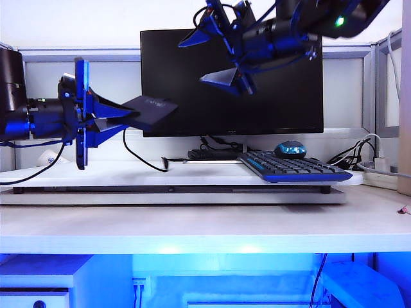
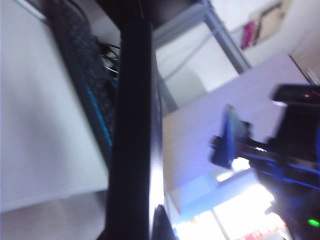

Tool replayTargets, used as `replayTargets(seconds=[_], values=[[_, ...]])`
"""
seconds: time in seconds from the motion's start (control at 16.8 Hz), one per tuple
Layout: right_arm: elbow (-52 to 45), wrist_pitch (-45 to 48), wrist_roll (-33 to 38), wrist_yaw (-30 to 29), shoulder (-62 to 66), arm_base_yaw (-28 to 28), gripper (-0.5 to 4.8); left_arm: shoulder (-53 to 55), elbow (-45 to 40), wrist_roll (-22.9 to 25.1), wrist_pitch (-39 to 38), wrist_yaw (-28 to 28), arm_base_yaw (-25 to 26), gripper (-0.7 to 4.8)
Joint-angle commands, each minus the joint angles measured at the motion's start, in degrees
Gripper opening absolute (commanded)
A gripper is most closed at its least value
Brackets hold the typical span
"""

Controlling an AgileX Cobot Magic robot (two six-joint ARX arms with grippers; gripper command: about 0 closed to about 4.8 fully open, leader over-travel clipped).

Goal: Unplug the data cable of the portable hard drive.

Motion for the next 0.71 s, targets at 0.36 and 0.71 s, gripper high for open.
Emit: replayTargets(seconds=[0.36,0.71], values=[[10.80,6.40,11.47,-5.88,12.44,0.90,3.64,-0.52,1.44,-0.74,6.99,7.76,0.02,-0.06],[18.69,2.84,11.45,-6.88,15.63,2.25,3.21,-0.52,1.57,-0.70,6.99,7.39,0.04,-0.06]])
